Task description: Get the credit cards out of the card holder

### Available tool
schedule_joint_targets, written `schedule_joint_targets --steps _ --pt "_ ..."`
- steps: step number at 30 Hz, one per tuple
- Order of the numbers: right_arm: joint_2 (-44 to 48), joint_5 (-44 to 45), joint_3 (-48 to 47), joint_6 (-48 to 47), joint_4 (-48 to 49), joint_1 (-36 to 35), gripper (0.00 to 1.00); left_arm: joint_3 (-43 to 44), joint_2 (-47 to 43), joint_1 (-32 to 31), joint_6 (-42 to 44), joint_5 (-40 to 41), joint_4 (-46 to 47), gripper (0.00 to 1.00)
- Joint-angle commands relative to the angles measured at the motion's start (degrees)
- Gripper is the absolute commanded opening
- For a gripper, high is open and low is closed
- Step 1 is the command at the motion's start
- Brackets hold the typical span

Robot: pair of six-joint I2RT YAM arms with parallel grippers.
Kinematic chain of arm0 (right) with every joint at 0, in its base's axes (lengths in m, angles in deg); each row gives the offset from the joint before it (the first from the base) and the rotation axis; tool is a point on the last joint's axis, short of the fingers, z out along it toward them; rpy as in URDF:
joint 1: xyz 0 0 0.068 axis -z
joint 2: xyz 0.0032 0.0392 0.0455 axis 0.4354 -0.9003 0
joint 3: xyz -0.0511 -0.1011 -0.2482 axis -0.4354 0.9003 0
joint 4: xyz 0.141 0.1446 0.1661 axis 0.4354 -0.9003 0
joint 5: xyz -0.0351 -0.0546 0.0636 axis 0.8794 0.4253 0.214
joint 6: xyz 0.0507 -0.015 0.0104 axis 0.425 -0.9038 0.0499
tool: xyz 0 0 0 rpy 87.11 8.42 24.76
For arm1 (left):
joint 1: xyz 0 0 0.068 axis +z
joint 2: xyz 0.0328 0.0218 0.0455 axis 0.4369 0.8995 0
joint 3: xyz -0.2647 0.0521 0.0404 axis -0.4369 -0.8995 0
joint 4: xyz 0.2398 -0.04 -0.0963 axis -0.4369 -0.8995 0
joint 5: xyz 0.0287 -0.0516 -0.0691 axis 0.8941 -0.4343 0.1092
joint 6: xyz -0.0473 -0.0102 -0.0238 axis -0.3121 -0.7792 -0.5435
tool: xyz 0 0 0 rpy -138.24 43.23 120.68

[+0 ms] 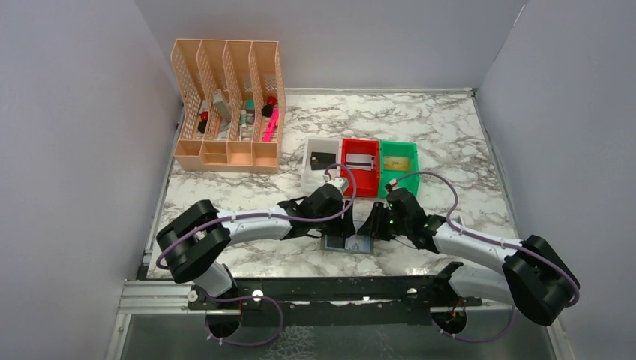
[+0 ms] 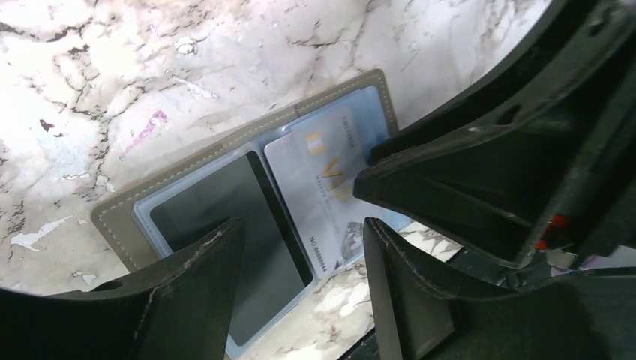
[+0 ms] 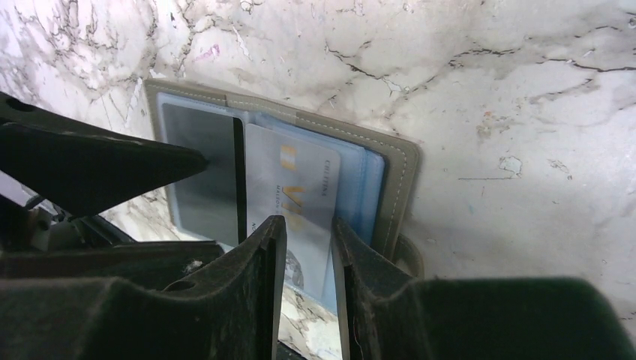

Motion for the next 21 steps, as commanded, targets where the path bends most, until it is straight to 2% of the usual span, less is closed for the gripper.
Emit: schedule_joint_targets --steps 1,11,21 --pt "-1.71 5.98 2.57 -0.69 -5.12 -0.06 0.34 -1.49 1.94 0.14 -0.36 -0.7 1.25 0.61" --pt "-0.44 6.06 3.81 1.29 -4.98 -0.02 0.34 -5.23 4.83 0.15 -3.16 -2.58 4.27 0.48" --pt "0.02 6.53 4.37 2.71 -4.9 -0.07 0.34 -7.9 6.79 0.15 -6.71 -6.16 10.39 0.43"
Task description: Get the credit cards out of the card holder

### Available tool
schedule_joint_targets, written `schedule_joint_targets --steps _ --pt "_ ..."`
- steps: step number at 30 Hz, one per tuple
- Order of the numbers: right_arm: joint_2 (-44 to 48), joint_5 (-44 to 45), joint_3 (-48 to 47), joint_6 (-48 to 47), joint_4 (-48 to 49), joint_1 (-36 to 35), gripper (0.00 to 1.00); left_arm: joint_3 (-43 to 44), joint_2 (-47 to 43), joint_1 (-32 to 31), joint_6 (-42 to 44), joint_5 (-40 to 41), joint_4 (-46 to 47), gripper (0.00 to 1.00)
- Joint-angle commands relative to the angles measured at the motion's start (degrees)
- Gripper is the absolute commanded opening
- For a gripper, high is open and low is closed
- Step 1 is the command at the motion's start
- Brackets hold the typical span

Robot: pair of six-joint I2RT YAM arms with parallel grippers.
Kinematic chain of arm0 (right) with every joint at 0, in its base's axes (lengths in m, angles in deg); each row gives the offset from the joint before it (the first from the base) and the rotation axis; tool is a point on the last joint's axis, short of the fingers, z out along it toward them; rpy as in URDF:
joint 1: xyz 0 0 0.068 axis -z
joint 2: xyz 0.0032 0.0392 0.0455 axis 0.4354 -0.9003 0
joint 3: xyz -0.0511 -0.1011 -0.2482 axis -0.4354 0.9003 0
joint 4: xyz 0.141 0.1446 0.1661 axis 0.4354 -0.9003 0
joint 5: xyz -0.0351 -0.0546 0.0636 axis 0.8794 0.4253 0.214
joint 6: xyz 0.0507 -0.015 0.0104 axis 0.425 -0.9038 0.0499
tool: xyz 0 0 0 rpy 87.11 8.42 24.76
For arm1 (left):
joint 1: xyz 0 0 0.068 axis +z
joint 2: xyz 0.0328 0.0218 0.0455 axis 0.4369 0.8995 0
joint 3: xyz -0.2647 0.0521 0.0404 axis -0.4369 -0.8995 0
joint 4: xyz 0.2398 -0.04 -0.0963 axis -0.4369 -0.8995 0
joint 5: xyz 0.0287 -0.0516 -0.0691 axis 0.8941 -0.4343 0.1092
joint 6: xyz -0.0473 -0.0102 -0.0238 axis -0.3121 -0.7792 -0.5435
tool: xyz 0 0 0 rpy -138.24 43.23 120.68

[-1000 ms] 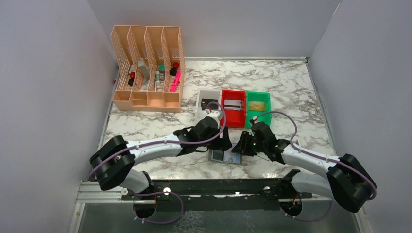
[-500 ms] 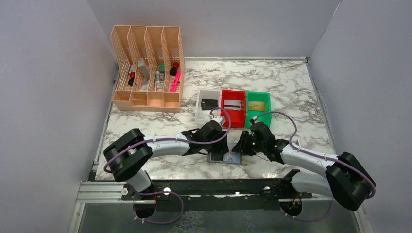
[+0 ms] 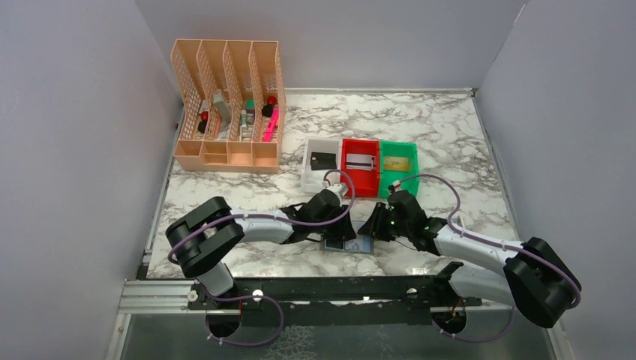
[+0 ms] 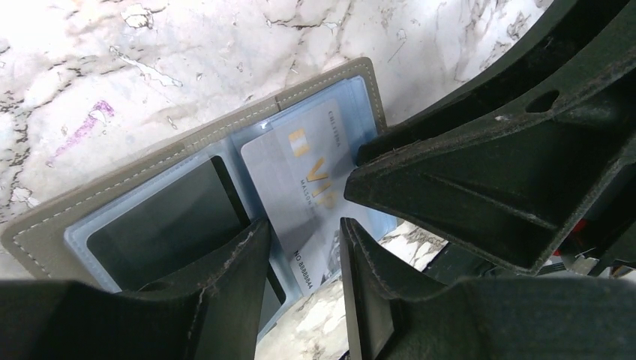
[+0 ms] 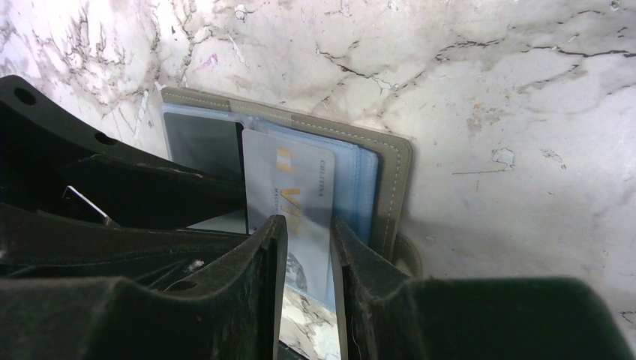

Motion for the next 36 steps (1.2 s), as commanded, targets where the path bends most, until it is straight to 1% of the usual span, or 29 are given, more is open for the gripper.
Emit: schedule_joint_targets --steps 1,8,12,17,20,22,31,36 --pt "-0.85 5.56 2.94 -0.37 -6.45 -0.02 0.34 -3.72 2.45 0.08 -2.65 -1.76 0.0 0.43" --pt "-0.58 5.68 2.88 -0.08 -6.61 -0.01 0.34 -6.24 1.64 0.08 -4.71 -0.69 2.3 0.37" --pt "-0.67 5.81 2.84 0.12 -6.71 -0.01 0.33 -6.29 0.89 0.08 -4.67 -0.22 2.36 0.3" --pt "-0.69 6.06 2.87 0.22 -6.88 -0.01 0.33 -6.46 -0.49 0.07 -4.6 0.83 2.69 0.17" --pt "-0.67 6.21 2.96 0.25 -7.02 -0.01 0.33 -6.44 -1.35 0.08 -4.37 1.27 2.61 0.06" --pt "-0.67 6.44 2.96 0.3 -7.06 -0.01 0.33 -6.52 -2.05 0.08 -4.21 1.81 2.19 0.0" --pt "-0.84 7.2 2.62 0.12 -7.75 -0.01 0.33 -6.45 -4.72 0.08 -3.49 4.55 -1.81 0.0" --pt "-0.93 6.11 2.4 -0.3 -7.25 -0.01 0.33 -5.96 -5.19 0.17 -2.85 4.81 -3.25 0.0"
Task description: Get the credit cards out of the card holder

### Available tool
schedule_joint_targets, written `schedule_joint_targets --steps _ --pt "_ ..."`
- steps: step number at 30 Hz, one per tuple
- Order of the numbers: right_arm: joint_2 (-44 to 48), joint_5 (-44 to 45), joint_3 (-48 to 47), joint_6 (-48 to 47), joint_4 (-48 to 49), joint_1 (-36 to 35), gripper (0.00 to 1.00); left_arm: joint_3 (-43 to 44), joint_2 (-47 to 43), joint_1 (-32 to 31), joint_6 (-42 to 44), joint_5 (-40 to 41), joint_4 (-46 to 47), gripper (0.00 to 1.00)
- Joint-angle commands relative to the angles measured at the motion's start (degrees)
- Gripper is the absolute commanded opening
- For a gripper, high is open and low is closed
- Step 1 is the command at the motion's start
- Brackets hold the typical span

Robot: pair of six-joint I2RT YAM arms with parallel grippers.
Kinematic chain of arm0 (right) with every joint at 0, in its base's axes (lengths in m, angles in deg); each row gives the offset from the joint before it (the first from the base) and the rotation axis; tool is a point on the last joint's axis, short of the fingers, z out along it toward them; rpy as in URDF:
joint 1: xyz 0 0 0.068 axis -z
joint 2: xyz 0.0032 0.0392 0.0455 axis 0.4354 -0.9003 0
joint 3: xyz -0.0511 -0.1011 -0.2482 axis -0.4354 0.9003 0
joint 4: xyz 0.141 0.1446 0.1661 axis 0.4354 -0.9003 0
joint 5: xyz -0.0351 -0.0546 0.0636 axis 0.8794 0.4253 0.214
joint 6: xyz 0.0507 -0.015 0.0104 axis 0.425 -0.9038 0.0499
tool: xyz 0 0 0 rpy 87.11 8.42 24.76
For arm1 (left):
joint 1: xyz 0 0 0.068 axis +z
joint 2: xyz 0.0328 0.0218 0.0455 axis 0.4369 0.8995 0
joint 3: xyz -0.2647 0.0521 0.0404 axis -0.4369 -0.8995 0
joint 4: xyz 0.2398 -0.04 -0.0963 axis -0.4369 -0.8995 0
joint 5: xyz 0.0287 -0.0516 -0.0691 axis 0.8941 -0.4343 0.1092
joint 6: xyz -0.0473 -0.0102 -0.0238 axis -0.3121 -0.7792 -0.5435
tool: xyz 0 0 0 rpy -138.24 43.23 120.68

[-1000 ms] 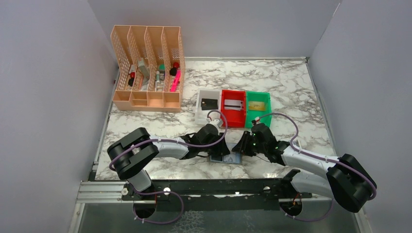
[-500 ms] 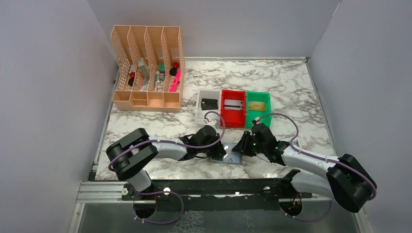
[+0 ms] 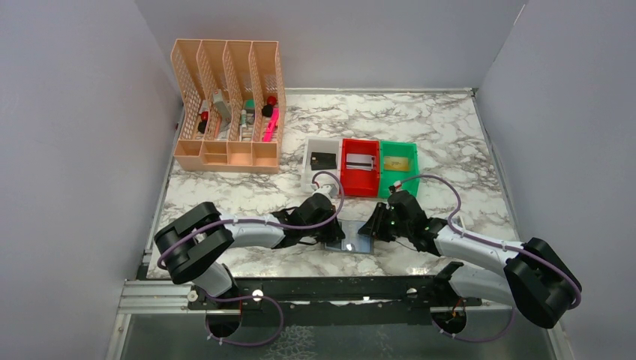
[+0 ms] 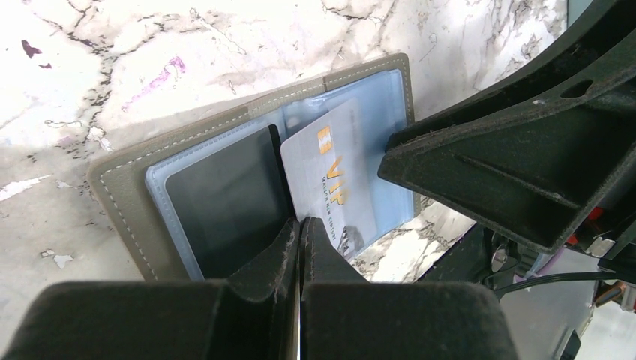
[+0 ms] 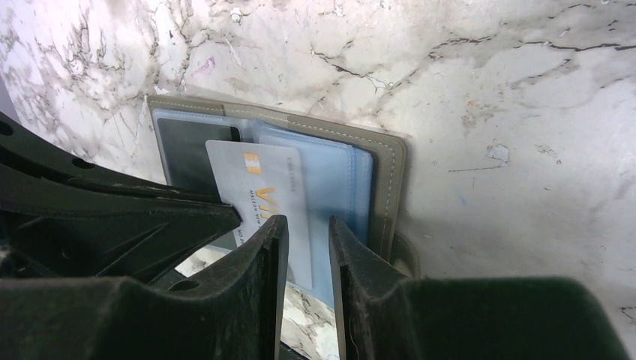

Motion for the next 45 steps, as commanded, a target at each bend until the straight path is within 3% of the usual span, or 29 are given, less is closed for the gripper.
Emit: schedule_joint_targets --steps 1,12,18,25,33,45 --pt "-1.15 4.82 1.98 -1.99 -7.13 0.05 0.32 -0.49 -0.84 -0.36 2.2 1.76 -5.07 0.0" --pt "4.42 -3.59 -2.58 -8.19 -4.83 0.05 0.34 0.68 -0.76 -0.36 2.8 -0.38 -4.56 0.0" --pt "-0.51 -10.35 -2.0 -9.3 2.86 -0.01 0.36 0.76 -1.32 -0.36 2.78 -0.54 -4.53 0.0" --pt "-5.72 -2.34 -1.37 -5.24 -0.82 0.05 0.34 0.68 -2.23 -0.36 2.78 -1.48 -3.94 0.0" --pt "-7.33 -5.44 2.24 -2.77 3.15 0.05 0.34 -0.4 -0.61 -0.2 -0.49 -7.05 4.61 0.18" --pt "-5.74 -4.28 4.93 -0.03 4.37 0.05 0.32 -2.37 -0.4 0.61 -4.47 -9.61 8.99 0.3"
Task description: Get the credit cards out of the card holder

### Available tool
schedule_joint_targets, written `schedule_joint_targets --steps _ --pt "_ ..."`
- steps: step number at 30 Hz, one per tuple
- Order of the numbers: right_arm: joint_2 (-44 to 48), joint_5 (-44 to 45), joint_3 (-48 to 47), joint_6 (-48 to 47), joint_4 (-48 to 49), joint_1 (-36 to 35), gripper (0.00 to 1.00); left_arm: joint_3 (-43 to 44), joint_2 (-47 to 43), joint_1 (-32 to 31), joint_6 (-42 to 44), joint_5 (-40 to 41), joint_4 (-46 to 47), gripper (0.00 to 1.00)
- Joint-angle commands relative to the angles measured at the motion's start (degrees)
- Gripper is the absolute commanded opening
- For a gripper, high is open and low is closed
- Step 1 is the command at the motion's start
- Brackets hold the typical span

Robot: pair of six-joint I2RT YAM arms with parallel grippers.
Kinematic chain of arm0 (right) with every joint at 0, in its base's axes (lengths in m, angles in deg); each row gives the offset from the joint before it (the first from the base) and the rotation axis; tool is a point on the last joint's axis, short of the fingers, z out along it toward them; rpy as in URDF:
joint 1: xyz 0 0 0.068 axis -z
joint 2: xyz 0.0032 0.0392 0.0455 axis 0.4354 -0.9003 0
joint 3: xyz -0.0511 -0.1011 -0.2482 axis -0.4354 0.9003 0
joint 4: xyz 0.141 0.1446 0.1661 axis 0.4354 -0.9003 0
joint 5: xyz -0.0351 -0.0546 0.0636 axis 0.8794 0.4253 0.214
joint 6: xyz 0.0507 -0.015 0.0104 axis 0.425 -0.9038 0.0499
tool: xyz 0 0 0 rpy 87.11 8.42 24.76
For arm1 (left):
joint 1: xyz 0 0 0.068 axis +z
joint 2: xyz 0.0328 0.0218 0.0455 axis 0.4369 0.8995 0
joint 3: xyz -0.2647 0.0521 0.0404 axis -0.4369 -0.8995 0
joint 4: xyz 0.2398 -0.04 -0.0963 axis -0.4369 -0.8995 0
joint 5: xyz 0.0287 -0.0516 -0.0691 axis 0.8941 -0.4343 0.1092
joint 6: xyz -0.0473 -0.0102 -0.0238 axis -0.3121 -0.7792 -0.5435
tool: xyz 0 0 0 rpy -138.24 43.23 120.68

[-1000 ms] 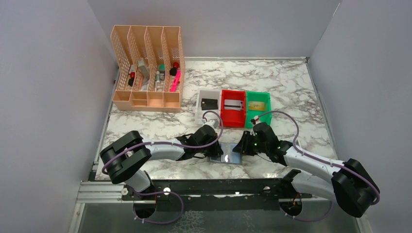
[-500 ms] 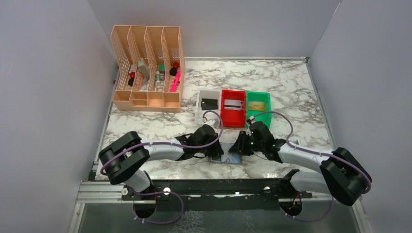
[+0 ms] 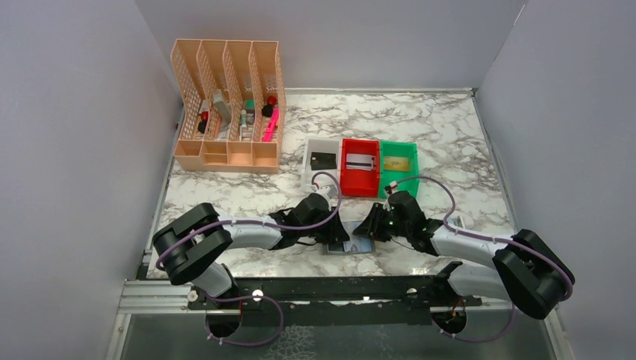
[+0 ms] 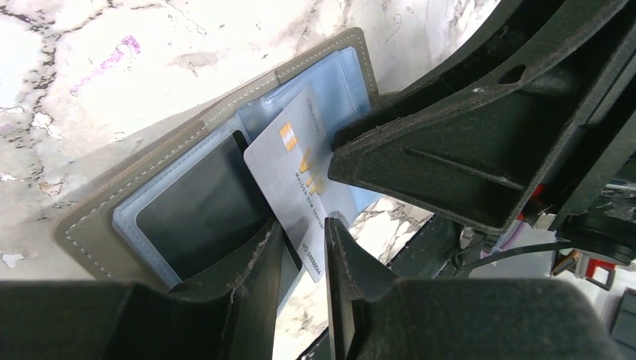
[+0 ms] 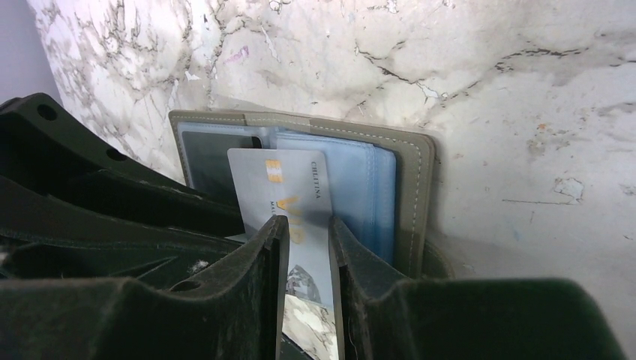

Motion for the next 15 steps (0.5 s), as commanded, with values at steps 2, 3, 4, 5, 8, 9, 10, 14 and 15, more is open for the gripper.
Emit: schedule_joint_targets --steps 2,3,4,5,8,9,10,14,15 --pt "-1.52 2.14 3.19 0.28 -4.98 -0.25 0.32 -0.87 1.16 0.15 -3.05 -5.37 6.99 0.3" --pt "-1.63 2.14 3.21 0.3 -4.89 -0.25 0.32 -1.1 1.26 0.15 -3.55 -5.59 7.76 0.3" --pt "-1.64 2.14 3.21 0.39 -4.84 -0.23 0.32 -1.37 1.28 0.15 -3.87 -5.59 8.37 0.3" --pt "-1.73 2.09 3.21 0.39 -4.79 -0.28 0.32 -1.57 1.23 0.15 -4.17 -5.46 8.73 0.3" --pt "-1.87 1.9 3.34 0.57 -4.41 -0.23 0.31 -1.69 1.2 0.22 -4.75 -5.24 9.14 0.3" --pt "-1.95 1.81 3.34 0.57 -4.32 -0.22 0.32 -1.73 1.34 0.24 -5.12 -5.37 9.5 0.3" --pt "-2.04 1.79 3.36 0.58 -4.2 -0.23 0.31 -1.74 1.53 0.22 -5.54 -5.35 9.93 0.3" --pt "-2.13 1.78 3.4 0.76 -4.09 -0.23 0.31 -2.19 2.17 0.4 -6.65 -4.6 10.25 0.25" --pt "-2.01 1.91 3.35 0.75 -4.31 -0.23 0.32 -2.46 2.19 0.48 -6.84 -4.41 10.23 0.24"
